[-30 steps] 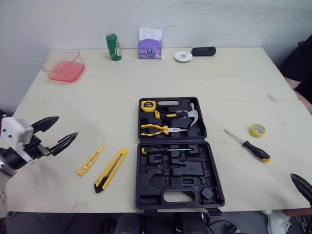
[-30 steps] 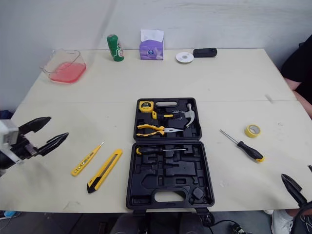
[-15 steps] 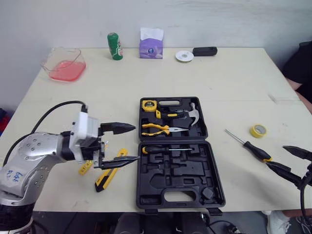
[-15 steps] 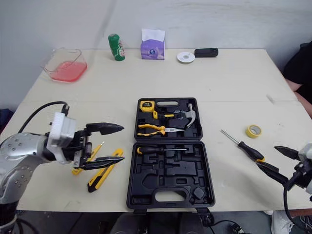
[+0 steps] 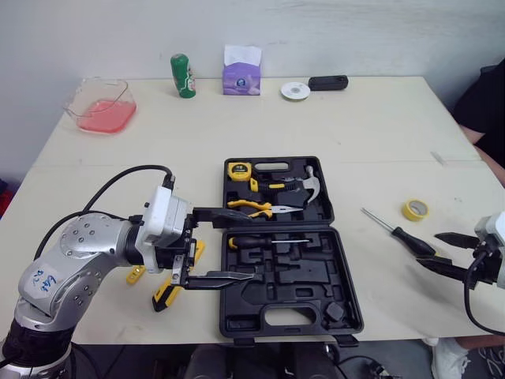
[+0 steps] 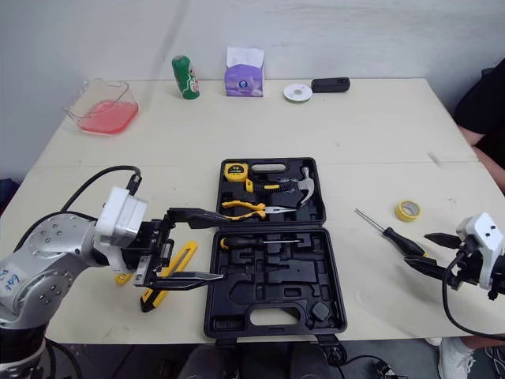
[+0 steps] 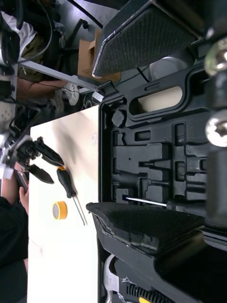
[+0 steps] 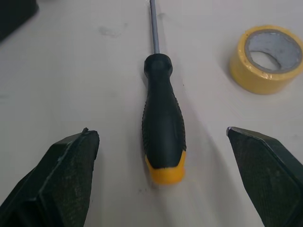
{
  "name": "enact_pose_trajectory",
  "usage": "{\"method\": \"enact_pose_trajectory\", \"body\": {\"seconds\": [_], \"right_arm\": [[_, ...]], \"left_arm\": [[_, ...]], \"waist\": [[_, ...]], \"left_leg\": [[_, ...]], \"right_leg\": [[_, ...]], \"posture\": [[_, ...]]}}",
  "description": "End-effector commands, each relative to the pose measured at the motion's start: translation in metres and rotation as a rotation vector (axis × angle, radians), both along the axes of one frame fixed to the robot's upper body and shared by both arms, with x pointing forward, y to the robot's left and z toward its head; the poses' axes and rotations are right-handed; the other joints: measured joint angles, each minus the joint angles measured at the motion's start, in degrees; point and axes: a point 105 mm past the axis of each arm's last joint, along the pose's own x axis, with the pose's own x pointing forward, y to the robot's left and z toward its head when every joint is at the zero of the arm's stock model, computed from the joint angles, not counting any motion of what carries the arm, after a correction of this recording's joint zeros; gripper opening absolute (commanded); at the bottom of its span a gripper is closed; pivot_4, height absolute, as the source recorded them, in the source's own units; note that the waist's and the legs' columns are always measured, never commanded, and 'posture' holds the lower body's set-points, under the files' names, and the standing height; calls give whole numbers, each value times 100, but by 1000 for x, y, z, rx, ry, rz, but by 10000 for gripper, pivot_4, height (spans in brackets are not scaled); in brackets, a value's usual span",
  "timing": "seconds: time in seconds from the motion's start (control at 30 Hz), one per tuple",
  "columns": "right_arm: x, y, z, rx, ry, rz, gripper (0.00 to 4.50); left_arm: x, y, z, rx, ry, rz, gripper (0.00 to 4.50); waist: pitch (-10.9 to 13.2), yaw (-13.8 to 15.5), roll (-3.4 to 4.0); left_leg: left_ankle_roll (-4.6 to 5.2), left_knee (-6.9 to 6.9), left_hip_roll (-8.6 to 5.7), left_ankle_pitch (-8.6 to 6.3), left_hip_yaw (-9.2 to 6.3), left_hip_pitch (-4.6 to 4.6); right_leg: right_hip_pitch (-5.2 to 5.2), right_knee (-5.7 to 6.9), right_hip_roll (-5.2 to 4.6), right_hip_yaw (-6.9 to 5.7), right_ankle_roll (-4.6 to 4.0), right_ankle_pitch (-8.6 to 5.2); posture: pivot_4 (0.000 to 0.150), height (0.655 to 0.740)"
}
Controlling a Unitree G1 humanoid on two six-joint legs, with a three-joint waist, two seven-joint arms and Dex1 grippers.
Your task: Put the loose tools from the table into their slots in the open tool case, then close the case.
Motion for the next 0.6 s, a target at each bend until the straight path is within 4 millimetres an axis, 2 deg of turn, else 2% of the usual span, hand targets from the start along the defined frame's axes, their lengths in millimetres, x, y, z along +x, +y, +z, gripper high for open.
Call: {"method": "enact_pose_trajectory", "body": {"seconds": [0.03, 0.3, 0.53, 0.6], "right_arm": [[3, -3, 1, -9, 31, 8, 45000], [6, -1, -9, -36, 100, 37, 45000], [10, 4, -15, -47, 89, 58, 45000], [11, 7, -15, -38, 81, 62, 36341]], "left_arm": [[-8, -2, 2, 4, -14, -18, 44024], [-12, -2, 2, 15, -14, -25, 44024], [-13, -3, 1, 32, -26, -47, 44024], [-13, -3, 1, 33, -24, -50, 45000]], "waist": [[0, 5, 0], [1, 1, 1], [1, 2, 2], [1, 2, 2]], "left_leg": [[0, 1, 0, 0, 0, 0], [-1, 22, 2, 0, -5, -8], [-2, 24, 3, 0, -5, -8], [-2, 25, 3, 0, -6, -8]], "right_leg": [[0, -1, 0, 0, 0, 0], [1, 4, -1, 0, 0, 0], [2, 5, 1, 1, 0, 0], [2, 6, 0, 1, 0, 0]], "posture": [[1500, 7400], [1500, 7400], [1500, 7400], [1500, 7400]]}}
